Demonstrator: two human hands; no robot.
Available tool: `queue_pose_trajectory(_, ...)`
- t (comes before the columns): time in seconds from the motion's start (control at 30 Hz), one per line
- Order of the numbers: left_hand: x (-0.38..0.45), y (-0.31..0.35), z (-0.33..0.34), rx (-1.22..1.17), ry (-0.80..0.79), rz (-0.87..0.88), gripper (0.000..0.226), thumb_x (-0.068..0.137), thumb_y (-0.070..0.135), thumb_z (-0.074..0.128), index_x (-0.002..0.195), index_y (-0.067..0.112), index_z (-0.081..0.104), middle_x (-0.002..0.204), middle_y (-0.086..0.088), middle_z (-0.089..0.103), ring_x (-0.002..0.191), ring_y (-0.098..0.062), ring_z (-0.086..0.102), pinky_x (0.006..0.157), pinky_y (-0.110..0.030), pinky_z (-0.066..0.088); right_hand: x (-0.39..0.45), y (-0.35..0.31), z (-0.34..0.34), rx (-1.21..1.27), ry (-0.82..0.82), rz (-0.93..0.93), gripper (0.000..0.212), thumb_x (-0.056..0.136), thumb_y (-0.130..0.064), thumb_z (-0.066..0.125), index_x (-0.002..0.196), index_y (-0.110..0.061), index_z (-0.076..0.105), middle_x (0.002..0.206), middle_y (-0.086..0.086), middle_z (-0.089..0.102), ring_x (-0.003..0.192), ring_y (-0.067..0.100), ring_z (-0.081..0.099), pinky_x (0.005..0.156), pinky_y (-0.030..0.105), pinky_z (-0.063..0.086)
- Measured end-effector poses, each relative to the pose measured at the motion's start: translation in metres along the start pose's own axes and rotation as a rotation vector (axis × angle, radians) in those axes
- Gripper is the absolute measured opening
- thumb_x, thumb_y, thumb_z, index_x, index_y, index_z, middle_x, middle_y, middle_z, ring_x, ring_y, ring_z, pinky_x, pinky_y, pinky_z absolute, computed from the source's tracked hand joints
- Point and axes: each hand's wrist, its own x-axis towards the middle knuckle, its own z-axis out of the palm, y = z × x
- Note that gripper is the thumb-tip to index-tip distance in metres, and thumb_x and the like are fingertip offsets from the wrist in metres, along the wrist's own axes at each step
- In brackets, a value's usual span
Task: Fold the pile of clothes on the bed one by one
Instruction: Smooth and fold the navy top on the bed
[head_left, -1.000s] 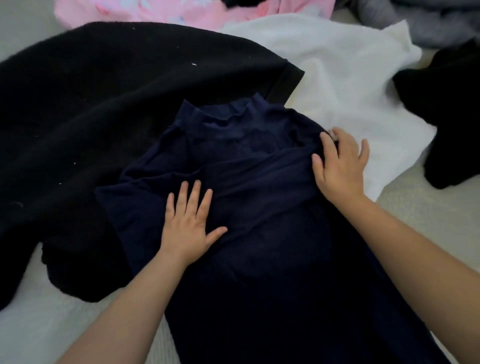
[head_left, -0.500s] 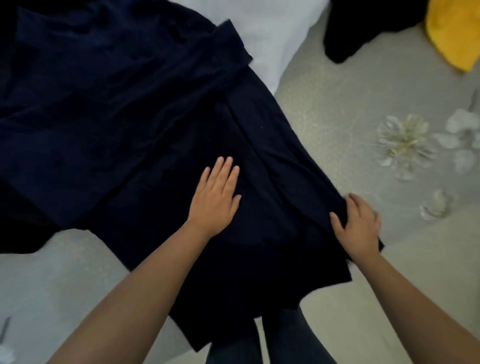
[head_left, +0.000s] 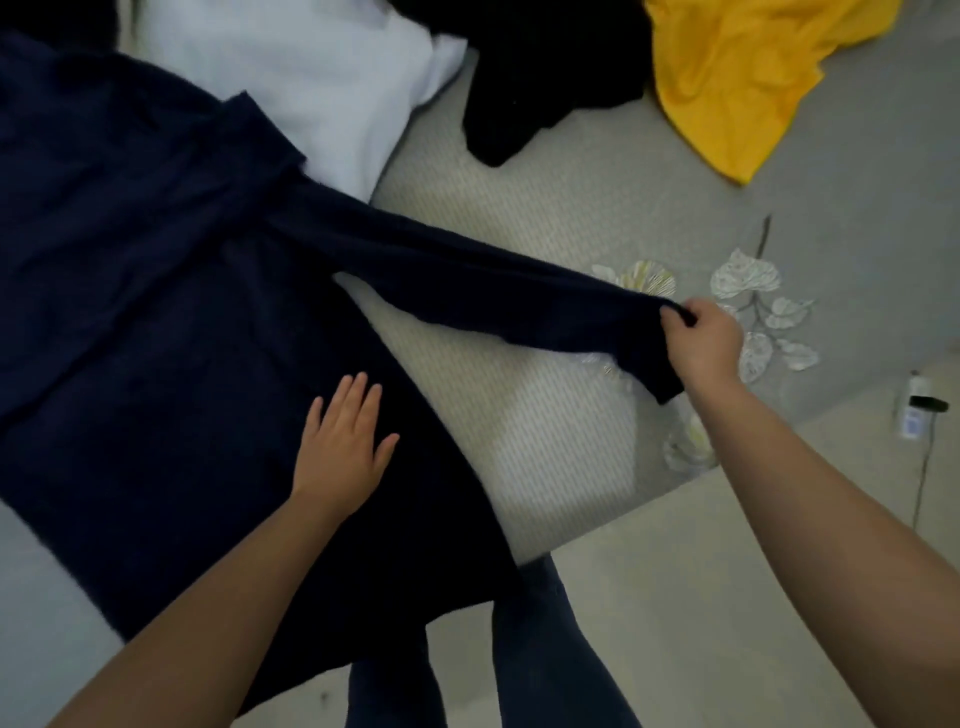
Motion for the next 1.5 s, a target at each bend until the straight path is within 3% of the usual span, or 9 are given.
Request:
queue_pose_trajectory(0.17, 0.029, 0.038, -0.031, -0.084, 0.057, -0.082, 0.060, 0.096, 0.033, 0.036, 0.145, 0.008, 0.010, 0.154, -0.009, 0.006, 0.143, -0.020, 0.004, 0.115, -0.036, 0.007, 0.091, -0.040, -0.047, 0.082, 0.086, 0.017, 0.026, 0.093, -0.016, 0.046, 0.102, 0.003, 0.062, 0.106, 0.022, 0.063, 0.099, 0.032, 0.056, 0.064, 0.025, 0.030)
queue_pose_trajectory(0.3, 0.049, 0.057, -0.060, -0.143, 0.109, -0.117, 0.060, 0.096, 0.027, 0.040, 0.144, 0.005, 0.013, 0.154, -0.012, 0.008, 0.142, -0.022, 0.007, 0.114, -0.036, 0.009, 0.100, -0.078, -0.056, 0.125, -0.111, -0.078, 0.025, 0.092, -0.015, 0.049, 0.102, 0.004, 0.062, 0.093, 0.019, 0.061, 0.096, 0.033, 0.057, 0.068, 0.032, 0.038)
queue_pose_trajectory(0.43, 0.054, 0.045, -0.089, -0.160, 0.209, -0.177, 0.058, 0.094, 0.024, 0.044, 0.143, 0.004, 0.021, 0.153, -0.013, 0.015, 0.142, -0.024, 0.010, 0.113, -0.038, 0.014, 0.066, -0.108, -0.042, 0.212, -0.394, -0.149, 0.024, 0.088, -0.016, 0.056, 0.076, 0.004, 0.062, 0.071, 0.016, 0.059, 0.074, 0.024, 0.055, 0.061, 0.030, 0.040)
queue_pose_trajectory(0.53, 0.039, 0.013, -0.100, -0.150, 0.258, -0.266, 0.057, 0.094, 0.024, 0.045, 0.142, 0.005, 0.022, 0.153, -0.012, 0.015, 0.142, -0.024, 0.009, 0.114, -0.037, 0.013, 0.032, -0.134, -0.025, 0.257, -0.510, -0.211, 0.021, 0.087, -0.016, 0.059, 0.069, -0.005, 0.061, 0.068, 0.008, 0.059, 0.077, 0.024, 0.056, 0.062, 0.029, 0.042)
queue_pose_trajectory(0.63, 0.011, -0.032, -0.101, -0.100, 0.282, -0.364, 0.057, 0.095, 0.027, 0.041, 0.143, 0.005, 0.019, 0.153, -0.012, 0.014, 0.142, -0.024, 0.008, 0.114, -0.037, 0.013, -0.003, -0.176, -0.006, 0.285, -0.551, -0.322, 0.025, 0.087, -0.016, 0.060, 0.083, 0.009, 0.064, 0.080, 0.023, 0.064, 0.078, 0.028, 0.058, 0.071, 0.036, 0.045)
queue_pose_trajectory(0.9, -0.075, -0.184, -0.083, -0.156, 0.407, -0.562, 0.052, 0.093, 0.019, 0.047, 0.138, -0.003, 0.031, 0.147, -0.021, 0.026, 0.139, -0.034, 0.019, 0.110, -0.048, 0.018, -0.122, -0.324, 0.058, 0.443, -0.618, -0.466, 0.031, 0.086, -0.015, 0.060, 0.060, -0.001, 0.051, 0.059, 0.009, 0.041, 0.058, 0.019, 0.040, 0.056, 0.028, 0.033)
queue_pose_trajectory(1.07, -0.124, -0.268, -0.061, -0.325, 0.474, -0.625, 0.047, 0.090, 0.014, 0.050, 0.130, -0.009, 0.041, 0.140, -0.027, 0.036, 0.133, -0.041, 0.029, 0.105, -0.053, 0.026, -0.216, -0.414, 0.137, 0.398, -0.718, -0.527, 0.034, 0.085, -0.017, 0.064, 0.093, 0.016, 0.060, 0.097, 0.030, 0.064, 0.087, 0.036, 0.064, 0.080, 0.046, 0.054)
queue_pose_trajectory(1.33, -0.168, -0.373, -0.009, -0.510, 0.478, -0.669, 0.055, 0.097, 0.028, 0.036, 0.144, 0.004, 0.017, 0.153, -0.014, 0.012, 0.143, -0.024, 0.005, 0.114, -0.034, 0.009, -0.328, -0.473, 0.300, -0.034, -0.931, -0.590, 0.046, 0.092, -0.022, 0.052, 0.134, -0.004, 0.042, 0.123, 0.012, 0.057, 0.107, 0.022, 0.057, 0.096, 0.036, 0.046)
queue_pose_trajectory(1.5, -0.150, -0.384, -0.011, -0.736, 0.521, -0.584, 0.057, 0.095, 0.027, 0.040, 0.143, 0.005, 0.019, 0.150, -0.013, 0.023, 0.139, -0.022, 0.020, 0.111, -0.029, 0.017, -0.302, -0.447, 0.300, 0.028, -0.743, -0.658, 0.031, 0.096, -0.016, 0.044, 0.126, -0.012, 0.051, 0.097, -0.007, 0.060, 0.091, 0.008, 0.058, 0.091, 0.028, 0.047)
